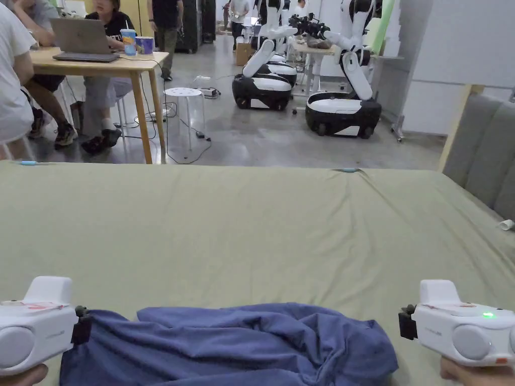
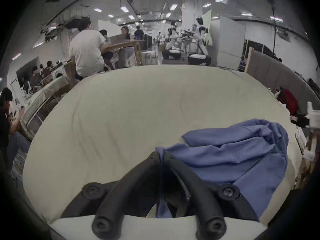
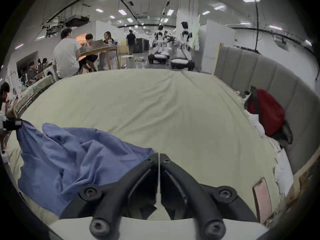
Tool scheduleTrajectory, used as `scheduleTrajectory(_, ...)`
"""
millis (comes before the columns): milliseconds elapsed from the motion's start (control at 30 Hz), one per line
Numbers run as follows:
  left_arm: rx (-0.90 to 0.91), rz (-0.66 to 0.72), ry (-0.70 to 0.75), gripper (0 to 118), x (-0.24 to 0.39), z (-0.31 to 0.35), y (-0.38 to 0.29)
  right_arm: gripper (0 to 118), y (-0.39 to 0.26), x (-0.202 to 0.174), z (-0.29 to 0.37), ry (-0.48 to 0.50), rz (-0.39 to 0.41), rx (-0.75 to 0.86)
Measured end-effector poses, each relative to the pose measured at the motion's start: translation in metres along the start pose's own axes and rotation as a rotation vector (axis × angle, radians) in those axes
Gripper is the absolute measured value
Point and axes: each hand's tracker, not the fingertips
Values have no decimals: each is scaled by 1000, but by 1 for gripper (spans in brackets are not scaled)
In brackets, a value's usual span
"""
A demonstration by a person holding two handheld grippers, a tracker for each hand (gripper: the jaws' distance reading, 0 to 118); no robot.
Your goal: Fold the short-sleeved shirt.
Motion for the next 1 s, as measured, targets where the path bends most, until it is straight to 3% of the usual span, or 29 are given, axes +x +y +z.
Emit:
scheduleTrajectory(33, 4, 0, -7, 1, 2, 3, 1, 21, 5, 1, -10, 17, 7, -12)
scheduleTrajectory(67, 9, 7, -14, 1, 1, 2, 2, 44, 9, 2, -22, 33, 17, -38)
scheduleTrajectory(100, 12, 13, -23, 1, 2, 3, 2, 73, 12, 2, -30, 34, 26, -62)
scheduleTrajectory(133, 15, 18, -27, 1, 2, 5, 2, 85, 14, 1, -39, 25, 45, -82)
scheduleTrajectory(200, 17, 16, -29, 1, 2, 2, 3, 98, 14, -3, -54, -3, 96, -89)
scheduleTrajectory(300, 5, 7, -29, 1, 3, 1, 2, 98, 5, -11, -71, -19, 137, -126)
scheduleTrajectory(367, -4, 5, -29, 1, 0, -5, 1, 96, -8, -19, -82, -15, 170, -200)
scheduleTrajectory(400, -8, 7, -29, 1, 0, -6, 0, 83, -14, -23, -84, 4, 177, -242)
scheduleTrajectory(433, -12, 9, -26, 1, 0, -7, -1, 61, -22, -27, -85, 28, 176, -284)
scheduleTrajectory(500, -22, 11, -26, 1, -3, -12, -3, 26, -27, -28, -76, 142, 70, -220)
scheduleTrajectory(533, -27, 11, -25, 1, -3, -12, -3, 6, -27, -28, -71, 117, 48, -215)
scheduleTrajectory(700, -28, -21, 10, 1, -7, -9, -1, 6, -12, -23, -44, 124, 99, -190)
scheduleTrajectory(1000, 111, -181, 138, 1, -15, 37, 45, 6, 69, -36, 83, 71, 149, 202)
